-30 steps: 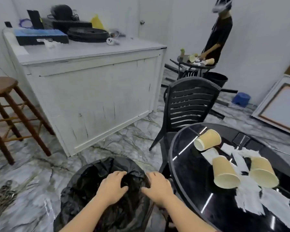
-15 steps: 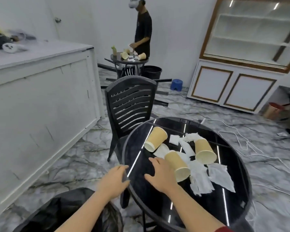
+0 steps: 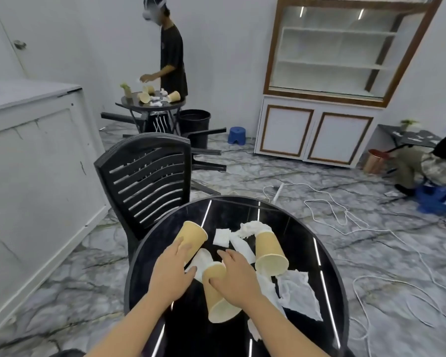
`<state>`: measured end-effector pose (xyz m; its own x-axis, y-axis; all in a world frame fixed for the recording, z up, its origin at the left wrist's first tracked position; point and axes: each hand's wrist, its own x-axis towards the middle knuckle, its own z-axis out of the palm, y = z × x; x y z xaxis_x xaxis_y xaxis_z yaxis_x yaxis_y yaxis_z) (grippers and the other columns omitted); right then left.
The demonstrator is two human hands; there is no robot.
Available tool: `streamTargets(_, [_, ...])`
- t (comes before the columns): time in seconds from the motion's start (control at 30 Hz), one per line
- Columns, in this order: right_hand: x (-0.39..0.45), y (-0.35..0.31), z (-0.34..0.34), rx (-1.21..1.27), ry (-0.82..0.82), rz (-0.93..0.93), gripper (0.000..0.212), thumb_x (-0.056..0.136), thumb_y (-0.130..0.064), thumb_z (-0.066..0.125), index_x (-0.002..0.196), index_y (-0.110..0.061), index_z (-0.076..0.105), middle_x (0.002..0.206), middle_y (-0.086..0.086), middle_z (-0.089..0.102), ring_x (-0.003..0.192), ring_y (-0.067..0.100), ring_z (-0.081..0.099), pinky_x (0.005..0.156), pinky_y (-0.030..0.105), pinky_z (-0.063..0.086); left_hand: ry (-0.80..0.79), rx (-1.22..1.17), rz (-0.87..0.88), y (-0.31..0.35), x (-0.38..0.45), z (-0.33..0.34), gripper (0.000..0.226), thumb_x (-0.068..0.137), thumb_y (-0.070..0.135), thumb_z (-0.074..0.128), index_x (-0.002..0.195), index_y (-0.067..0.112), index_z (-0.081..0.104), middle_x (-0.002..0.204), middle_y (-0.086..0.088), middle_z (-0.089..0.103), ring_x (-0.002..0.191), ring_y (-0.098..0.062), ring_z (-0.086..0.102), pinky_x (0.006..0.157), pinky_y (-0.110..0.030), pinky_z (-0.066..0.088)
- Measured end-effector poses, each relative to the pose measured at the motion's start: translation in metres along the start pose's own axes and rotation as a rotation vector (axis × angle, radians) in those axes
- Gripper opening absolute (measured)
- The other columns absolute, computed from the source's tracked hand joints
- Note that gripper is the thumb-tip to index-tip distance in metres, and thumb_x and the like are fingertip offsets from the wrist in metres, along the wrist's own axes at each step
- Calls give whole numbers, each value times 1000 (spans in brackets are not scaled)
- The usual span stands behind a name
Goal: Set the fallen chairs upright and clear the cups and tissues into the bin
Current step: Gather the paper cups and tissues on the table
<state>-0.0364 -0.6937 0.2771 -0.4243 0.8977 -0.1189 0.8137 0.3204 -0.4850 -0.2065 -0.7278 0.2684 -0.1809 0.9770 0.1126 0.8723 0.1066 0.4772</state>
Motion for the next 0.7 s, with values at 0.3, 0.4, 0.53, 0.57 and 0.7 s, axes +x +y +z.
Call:
streamTargets(0.3, [14, -8, 16, 104, -109, 96, 75, 80, -43, 55, 144, -25, 22, 155, 0, 19, 142, 17, 17, 112, 37, 26, 4, 24, 84, -19, 34, 12, 68, 71, 21, 74, 128, 25, 36, 138, -18, 44, 115, -35, 51, 92, -42, 45])
streamTargets(0.4, [18, -9, 22, 108, -144, 149, 81, 76, -46, 57, 145, -27, 19, 157, -2, 14, 142, 18, 16, 111, 40, 27, 27, 43, 140, -15, 45, 7, 73, 57, 16, 82, 119, 22, 43, 122, -19, 57, 102, -28, 58, 80, -38, 53])
streamTargets(0.53, [18, -8, 29, 102, -188, 211, 85, 73, -46, 57, 145, -30, 14, 157, -3, 9, 141, 21, 19, 106, 42, 33, -9, 49, 159, -24, 55, 13, 73, 59, 18, 80, 120, 26, 41, 126, -10, 49, 100, -28, 58, 77, -37, 53])
streamTargets(0.57, [18, -7, 30, 105, -200, 224, 86, 73, -45, 58, 144, -32, 12, 157, -4, 8, 140, 22, 21, 105, 43, 35, -58, 20, 101, -32, 58, 20, 72, 72, 24, 72, 132, 30, 33, 143, -7, 34, 116, -32, 49, 91, -40, 46])
streamTargets(0.7, [19, -4, 33, 125, -225, 246, 88, 71, -44, 59, 143, -38, 8, 155, -5, 12, 133, 24, 34, 97, 43, 43, -122, -99, -12, -47, 57, 36, 78, 84, 32, 61, 142, 41, 10, 156, 2, 1, 131, -27, 27, 98, -41, 41])
